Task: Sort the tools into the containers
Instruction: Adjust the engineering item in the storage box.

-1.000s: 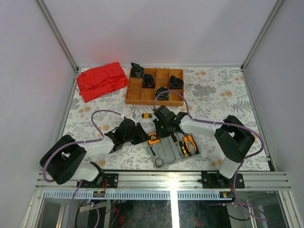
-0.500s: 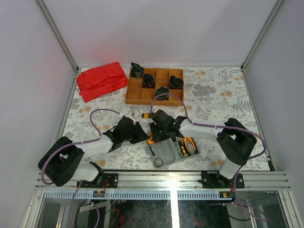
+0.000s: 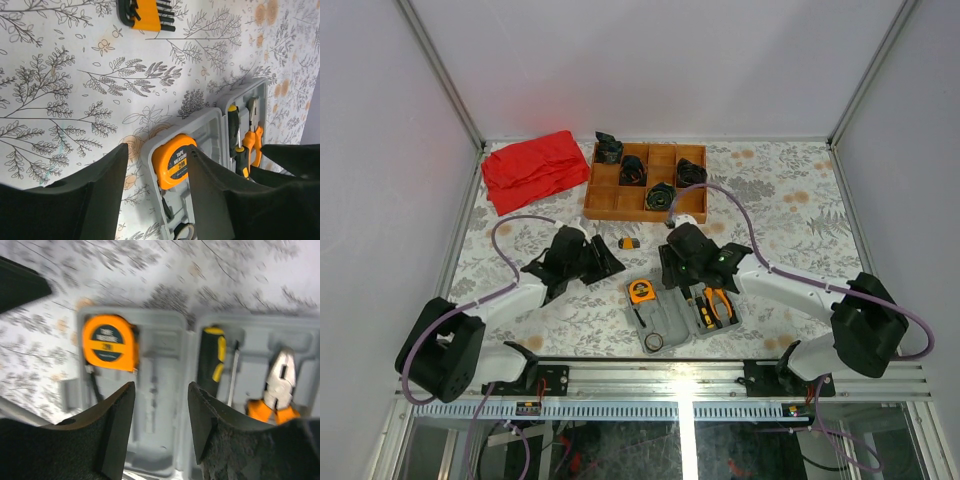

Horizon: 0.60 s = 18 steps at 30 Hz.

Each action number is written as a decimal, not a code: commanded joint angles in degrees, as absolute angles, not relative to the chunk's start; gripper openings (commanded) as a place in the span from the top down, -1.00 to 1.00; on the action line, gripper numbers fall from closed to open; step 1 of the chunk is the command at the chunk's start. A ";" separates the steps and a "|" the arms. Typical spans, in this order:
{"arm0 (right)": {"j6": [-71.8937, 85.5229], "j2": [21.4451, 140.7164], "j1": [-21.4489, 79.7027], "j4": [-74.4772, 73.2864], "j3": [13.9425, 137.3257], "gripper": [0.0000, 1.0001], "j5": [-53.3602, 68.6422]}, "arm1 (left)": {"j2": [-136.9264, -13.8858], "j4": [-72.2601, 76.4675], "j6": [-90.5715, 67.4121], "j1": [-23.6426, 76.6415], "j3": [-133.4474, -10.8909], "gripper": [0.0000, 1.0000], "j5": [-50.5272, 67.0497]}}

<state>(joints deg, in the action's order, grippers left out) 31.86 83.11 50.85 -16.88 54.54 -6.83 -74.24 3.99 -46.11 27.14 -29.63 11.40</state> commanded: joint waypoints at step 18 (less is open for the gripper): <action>37.12 85.48 48.88 -21.50 47.39 -0.03 6.84 | -69.03 -3.96 -43.50 21.01 -31.03 -0.04 11.57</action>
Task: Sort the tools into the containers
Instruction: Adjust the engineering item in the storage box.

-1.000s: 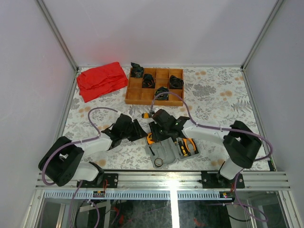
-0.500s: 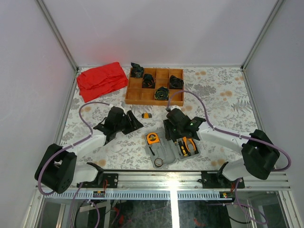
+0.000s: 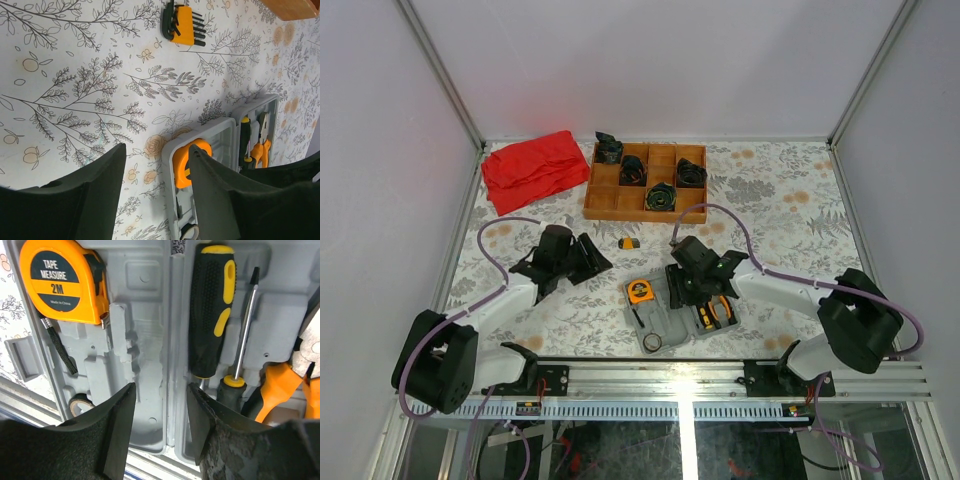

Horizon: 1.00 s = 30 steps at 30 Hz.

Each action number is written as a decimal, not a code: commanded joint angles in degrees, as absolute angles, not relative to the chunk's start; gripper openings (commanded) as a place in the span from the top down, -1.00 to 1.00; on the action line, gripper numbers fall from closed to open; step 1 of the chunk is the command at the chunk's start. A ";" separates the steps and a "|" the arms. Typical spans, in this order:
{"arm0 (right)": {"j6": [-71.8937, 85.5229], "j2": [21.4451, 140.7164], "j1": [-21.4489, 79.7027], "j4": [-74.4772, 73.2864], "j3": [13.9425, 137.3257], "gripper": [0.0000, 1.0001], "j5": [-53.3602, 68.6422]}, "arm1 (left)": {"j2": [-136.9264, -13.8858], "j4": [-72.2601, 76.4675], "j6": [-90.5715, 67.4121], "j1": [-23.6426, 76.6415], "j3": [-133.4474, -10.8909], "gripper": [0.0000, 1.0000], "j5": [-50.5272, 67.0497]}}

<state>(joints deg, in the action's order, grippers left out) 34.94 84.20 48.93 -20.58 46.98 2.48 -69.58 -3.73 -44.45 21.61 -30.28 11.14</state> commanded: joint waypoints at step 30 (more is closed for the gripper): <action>16.71 86.22 48.47 -9.27 59.87 -0.25 -5.45 | -58.89 -25.68 -33.65 19.83 -44.33 -0.06 4.73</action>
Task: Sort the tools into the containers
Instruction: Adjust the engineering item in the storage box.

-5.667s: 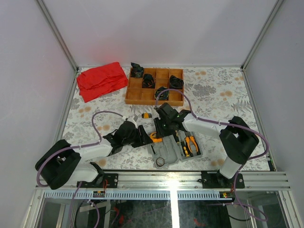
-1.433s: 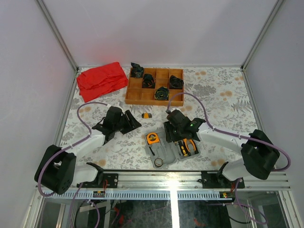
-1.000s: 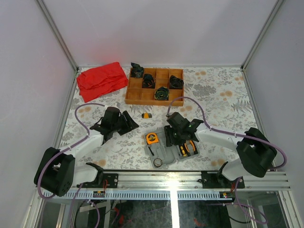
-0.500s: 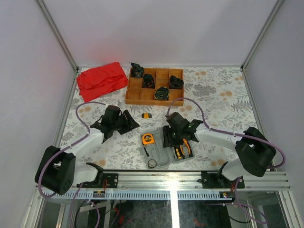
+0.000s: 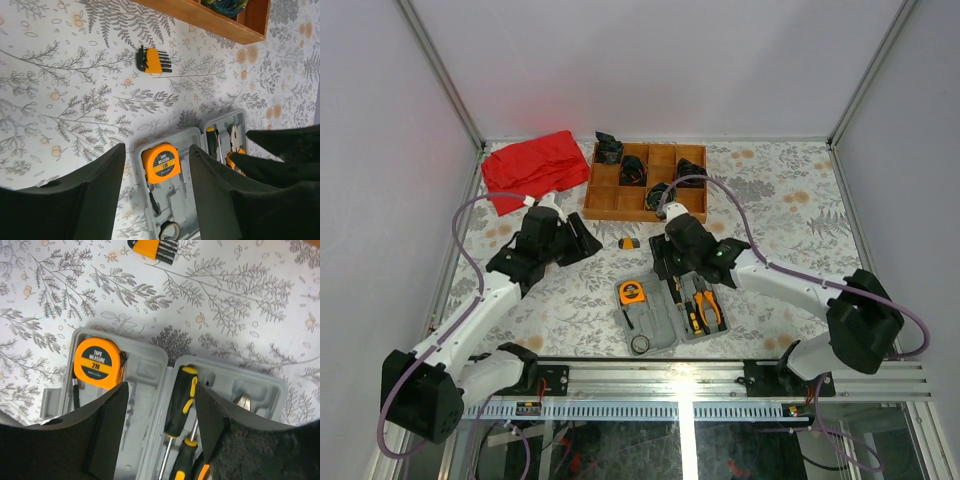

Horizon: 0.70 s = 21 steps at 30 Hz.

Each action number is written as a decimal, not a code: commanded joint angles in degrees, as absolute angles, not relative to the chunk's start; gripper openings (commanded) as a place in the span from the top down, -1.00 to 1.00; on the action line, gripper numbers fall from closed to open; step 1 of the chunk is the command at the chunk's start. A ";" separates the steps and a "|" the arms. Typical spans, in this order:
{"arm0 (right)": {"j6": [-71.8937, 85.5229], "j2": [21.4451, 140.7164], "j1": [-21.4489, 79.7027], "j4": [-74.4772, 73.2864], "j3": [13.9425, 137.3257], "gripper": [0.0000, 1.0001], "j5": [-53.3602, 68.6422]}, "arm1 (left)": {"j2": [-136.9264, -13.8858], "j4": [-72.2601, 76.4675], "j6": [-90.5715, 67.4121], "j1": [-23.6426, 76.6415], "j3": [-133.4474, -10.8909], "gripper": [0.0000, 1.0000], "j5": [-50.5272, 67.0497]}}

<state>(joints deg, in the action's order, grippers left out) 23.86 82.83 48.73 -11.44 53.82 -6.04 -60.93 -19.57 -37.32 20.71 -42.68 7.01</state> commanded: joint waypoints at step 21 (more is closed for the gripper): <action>7.39 100.34 48.40 -24.61 68.81 -0.21 1.65 | -58.16 -25.89 -34.19 19.07 -41.85 -0.06 7.94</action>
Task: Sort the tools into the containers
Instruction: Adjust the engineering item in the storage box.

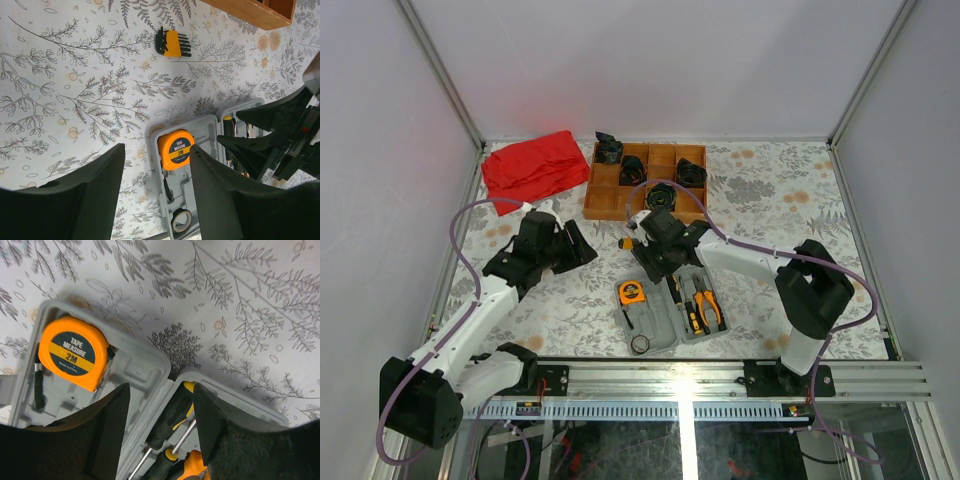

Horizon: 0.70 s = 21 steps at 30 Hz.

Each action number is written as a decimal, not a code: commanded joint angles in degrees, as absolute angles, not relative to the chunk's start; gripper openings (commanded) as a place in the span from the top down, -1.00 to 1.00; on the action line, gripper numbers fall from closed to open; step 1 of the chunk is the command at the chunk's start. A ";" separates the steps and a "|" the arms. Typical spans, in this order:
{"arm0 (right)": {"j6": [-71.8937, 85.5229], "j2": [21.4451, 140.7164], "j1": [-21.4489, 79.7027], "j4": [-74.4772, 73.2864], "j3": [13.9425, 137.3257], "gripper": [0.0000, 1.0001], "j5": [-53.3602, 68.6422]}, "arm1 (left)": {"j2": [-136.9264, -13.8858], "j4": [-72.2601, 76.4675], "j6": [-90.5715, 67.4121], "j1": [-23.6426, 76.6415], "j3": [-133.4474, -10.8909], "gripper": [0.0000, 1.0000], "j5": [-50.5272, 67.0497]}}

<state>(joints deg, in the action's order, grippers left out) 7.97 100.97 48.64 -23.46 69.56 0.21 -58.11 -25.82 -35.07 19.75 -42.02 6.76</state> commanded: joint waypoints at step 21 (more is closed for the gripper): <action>4.02 111.17 45.60 -21.39 75.94 -0.19 -8.70 | -57.71 -27.40 -33.93 17.85 -43.14 -0.07 7.36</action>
